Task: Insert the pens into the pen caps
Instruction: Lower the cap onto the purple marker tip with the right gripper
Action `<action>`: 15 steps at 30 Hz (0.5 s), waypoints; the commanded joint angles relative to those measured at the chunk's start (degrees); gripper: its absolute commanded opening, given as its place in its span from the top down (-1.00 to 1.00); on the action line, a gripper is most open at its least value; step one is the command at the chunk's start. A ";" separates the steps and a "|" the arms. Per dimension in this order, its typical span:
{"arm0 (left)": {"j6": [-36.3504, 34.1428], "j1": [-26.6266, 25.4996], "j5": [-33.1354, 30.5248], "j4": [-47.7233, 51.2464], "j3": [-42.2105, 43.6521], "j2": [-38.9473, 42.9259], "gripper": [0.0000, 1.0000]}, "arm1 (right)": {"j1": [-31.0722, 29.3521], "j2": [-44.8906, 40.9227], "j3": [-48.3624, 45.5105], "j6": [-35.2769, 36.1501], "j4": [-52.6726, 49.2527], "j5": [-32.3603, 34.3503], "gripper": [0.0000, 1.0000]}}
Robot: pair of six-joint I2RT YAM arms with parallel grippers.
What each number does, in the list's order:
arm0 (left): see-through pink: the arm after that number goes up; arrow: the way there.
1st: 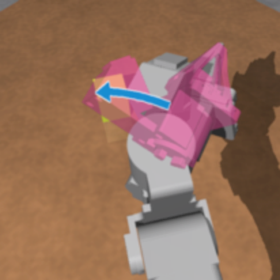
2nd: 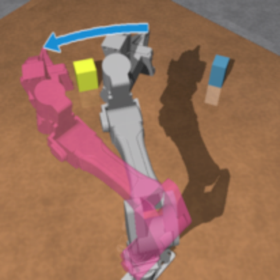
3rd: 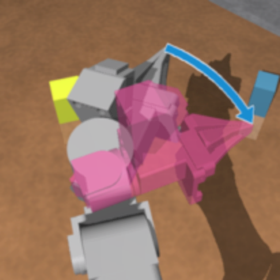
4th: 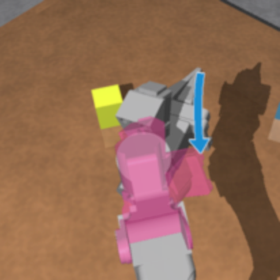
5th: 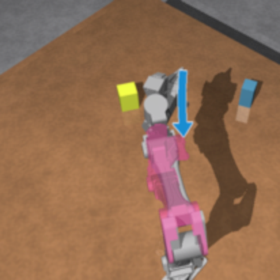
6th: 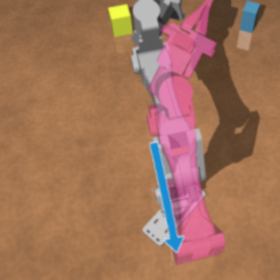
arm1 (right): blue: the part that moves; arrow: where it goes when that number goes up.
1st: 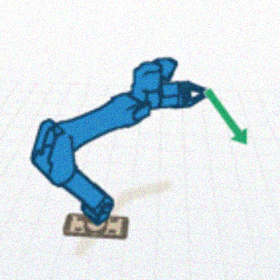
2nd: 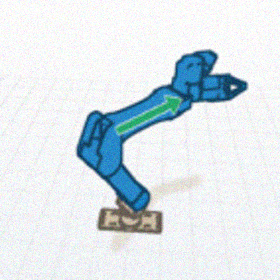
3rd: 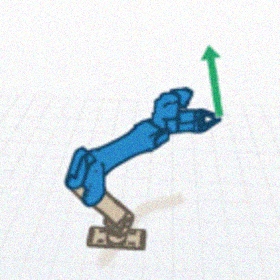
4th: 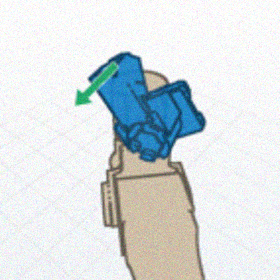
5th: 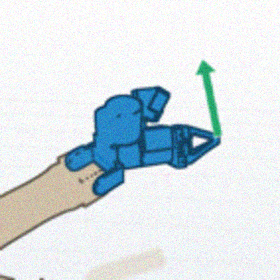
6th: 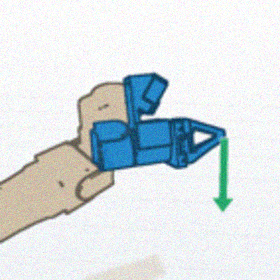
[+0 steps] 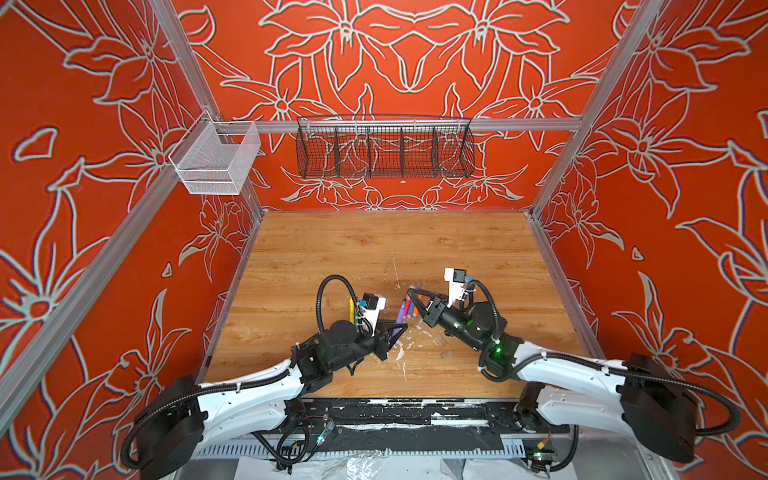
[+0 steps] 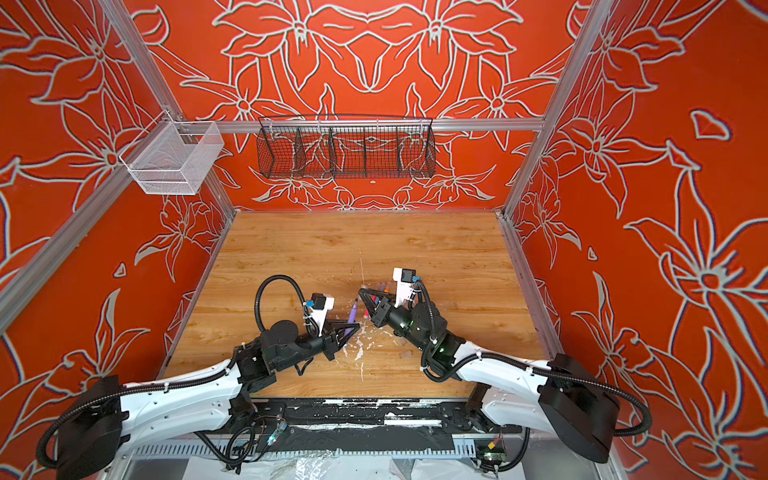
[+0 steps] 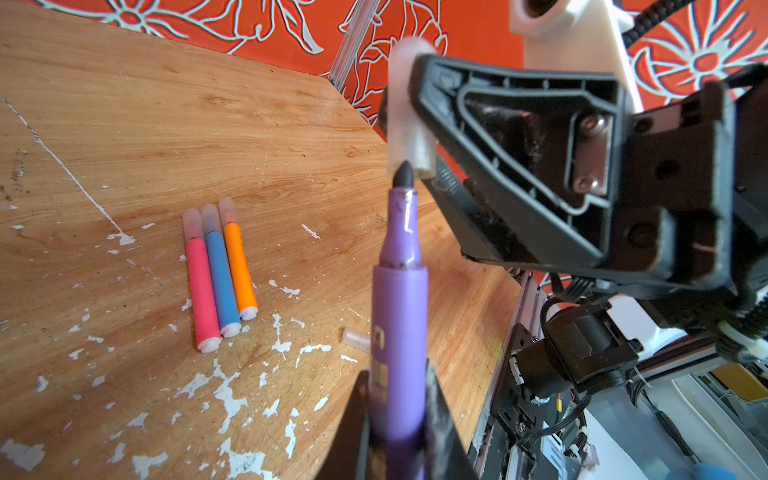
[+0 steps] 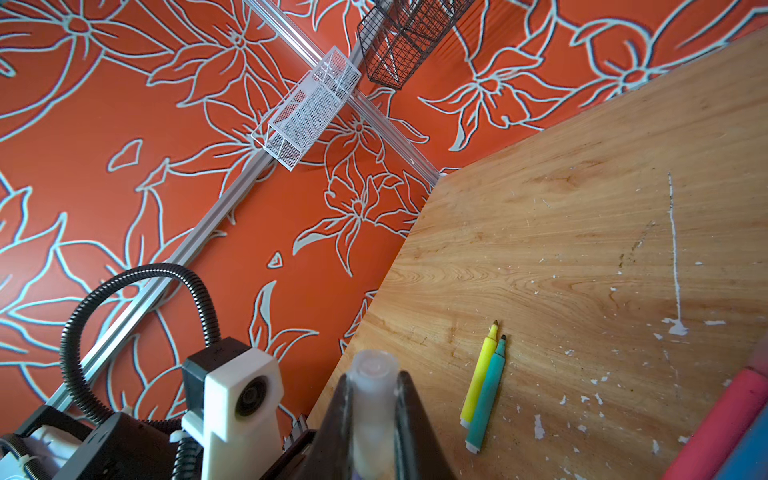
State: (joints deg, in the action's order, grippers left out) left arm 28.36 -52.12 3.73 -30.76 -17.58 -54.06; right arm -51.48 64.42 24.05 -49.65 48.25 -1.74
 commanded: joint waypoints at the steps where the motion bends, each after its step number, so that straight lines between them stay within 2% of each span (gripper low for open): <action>1: -0.32 -0.26 0.67 -1.54 -1.05 -0.22 1.00 | -0.40 -0.51 1.68 1.14 -1.57 0.43 1.00; 15: -0.33 -0.26 0.93 -2.03 -1.26 -1.00 1.00 | -0.42 -0.34 2.64 1.85 -1.84 -0.60 1.00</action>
State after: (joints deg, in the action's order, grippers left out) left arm 28.38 -52.14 4.38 -30.92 -17.58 -54.92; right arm -51.48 64.51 24.71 -48.36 46.54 -2.02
